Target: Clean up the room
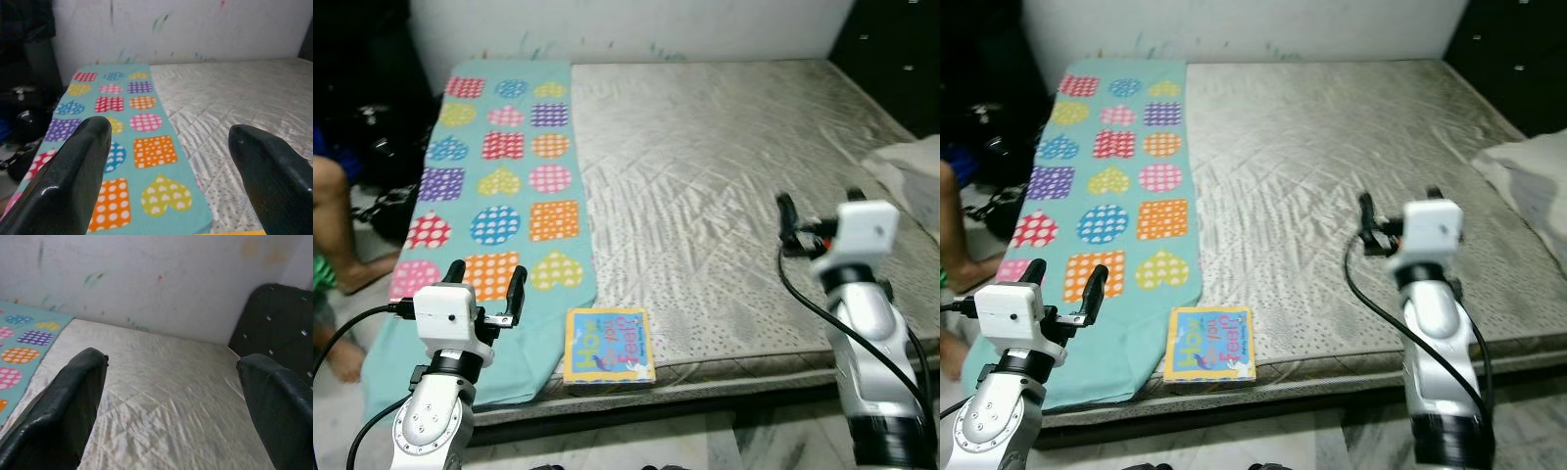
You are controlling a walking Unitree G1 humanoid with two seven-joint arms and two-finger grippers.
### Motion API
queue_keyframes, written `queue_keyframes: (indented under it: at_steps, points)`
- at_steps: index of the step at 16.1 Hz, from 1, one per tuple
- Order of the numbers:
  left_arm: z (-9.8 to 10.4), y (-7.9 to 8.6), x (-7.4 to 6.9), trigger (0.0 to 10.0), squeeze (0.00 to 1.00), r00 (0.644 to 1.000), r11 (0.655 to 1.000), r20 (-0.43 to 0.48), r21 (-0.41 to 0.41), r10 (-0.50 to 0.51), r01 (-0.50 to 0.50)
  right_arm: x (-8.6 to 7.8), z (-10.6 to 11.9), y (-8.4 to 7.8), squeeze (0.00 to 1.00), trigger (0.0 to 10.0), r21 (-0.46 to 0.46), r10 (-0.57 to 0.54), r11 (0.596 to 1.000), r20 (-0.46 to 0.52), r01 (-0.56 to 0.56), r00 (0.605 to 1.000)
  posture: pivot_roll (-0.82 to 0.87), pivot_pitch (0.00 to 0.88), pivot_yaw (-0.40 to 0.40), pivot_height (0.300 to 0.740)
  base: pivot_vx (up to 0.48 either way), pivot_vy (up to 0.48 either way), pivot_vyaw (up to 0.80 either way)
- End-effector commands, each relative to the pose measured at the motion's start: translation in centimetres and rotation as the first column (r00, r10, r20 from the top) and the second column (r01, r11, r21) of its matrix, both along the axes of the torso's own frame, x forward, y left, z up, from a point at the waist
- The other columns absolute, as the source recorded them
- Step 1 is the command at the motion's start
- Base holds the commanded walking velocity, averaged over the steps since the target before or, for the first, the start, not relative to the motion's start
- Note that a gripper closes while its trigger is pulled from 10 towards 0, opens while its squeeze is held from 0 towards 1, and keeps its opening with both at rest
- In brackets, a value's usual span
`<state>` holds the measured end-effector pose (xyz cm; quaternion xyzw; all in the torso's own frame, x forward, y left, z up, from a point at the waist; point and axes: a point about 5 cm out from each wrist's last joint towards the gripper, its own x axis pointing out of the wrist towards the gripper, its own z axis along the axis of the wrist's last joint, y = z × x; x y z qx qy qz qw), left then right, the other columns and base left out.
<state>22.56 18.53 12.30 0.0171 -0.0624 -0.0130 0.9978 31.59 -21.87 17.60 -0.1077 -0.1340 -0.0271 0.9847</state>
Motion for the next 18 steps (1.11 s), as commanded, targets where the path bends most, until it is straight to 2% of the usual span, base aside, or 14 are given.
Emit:
queue_keyframes:
  at_steps: [1,4,5,7,8,9,12,15,16,18]
  points:
    - [0.2,0.0,0.0,10.0,0.00,1.000,1.000,0.001,-0.007,0.010,-0.010,1.2,0.8,1.0,0.00,10.0,-0.034,-0.003,0.999,0.035,0.004,0.999,-0.01,0.138,-0.049,0.740,0.000,0.000,0.00]
    - [0.1,-0.3,0.0,10.0,0.00,1.000,1.000,0.000,-0.014,0.006,-0.006,2.5,1.4,3.0,0.00,10.0,-0.016,0.026,1.000,0.070,-0.025,0.997,0.00,0.125,-0.053,0.740,0.000,0.000,0.00]
    - [0.1,-0.3,0.0,10.0,0.00,1.000,1.000,0.000,-0.016,0.007,-0.007,2.6,1.1,4.4,0.00,10.0,-0.002,0.068,0.998,0.079,-0.068,0.995,0.00,0.122,-0.053,0.740,0.000,0.000,0.00]
    - [0.1,-0.4,0.1,10.0,0.00,1.000,1.000,0.002,-0.019,0.006,-0.006,2.1,-0.1,5.5,0.00,10.0,0.054,0.122,0.991,0.040,-0.124,0.992,0.00,0.122,-0.053,0.740,0.000,0.000,0.00]
    - [0.2,-0.5,0.2,10.0,0.00,1.000,1.000,0.006,-0.022,0.005,-0.005,1.3,-1.7,5.7,0.00,10.0,0.095,0.162,0.982,-0.007,-0.161,0.987,0.00,0.116,-0.056,0.740,0.000,0.000,0.00]
    - [0.1,-0.4,0.1,10.0,0.00,1.000,1.000,0.005,-0.023,0.005,-0.005,0.2,-3.4,5.2,0.00,10.0,0.125,0.166,0.980,-0.067,-0.157,0.984,0.01,0.112,-0.057,0.740,0.000,0.000,0.00]
    - [-0.1,-0.1,-0.2,10.0,0.00,1.000,0.999,-0.004,-0.032,0.019,-0.019,-2.2,-6.0,2.4,0.00,10.0,0.109,0.123,0.988,-0.149,-0.107,0.981,0.00,0.104,-0.057,0.740,0.000,0.000,0.00]
    - [-0.2,-0.1,-0.3,10.0,0.00,1.000,0.999,-0.008,-0.033,0.009,-0.009,-4.1,-6.4,0.2,0.00,10.0,0.116,0.138,0.986,-0.188,-0.117,0.972,-0.01,0.090,-0.046,0.740,0.000,0.000,0.00]
    - [-0.2,0.6,-0.5,10.0,0.00,1.000,0.999,-0.013,-0.027,0.023,-0.023,-5.1,-6.2,-0.8,0.00,10.0,0.123,0.148,0.984,-0.196,-0.125,0.969,-0.01,0.091,-0.039,0.740,0.000,0.000,0.00]
    - [-0.4,1.3,-0.8,10.0,0.00,0.998,0.998,-0.032,-0.029,0.061,-0.062,-5.9,-6.3,-1.5,0.00,10.0,0.128,0.135,0.986,-0.217,-0.109,0.967,-0.01,0.091,-0.036,0.740,0.000,0.000,0.00]
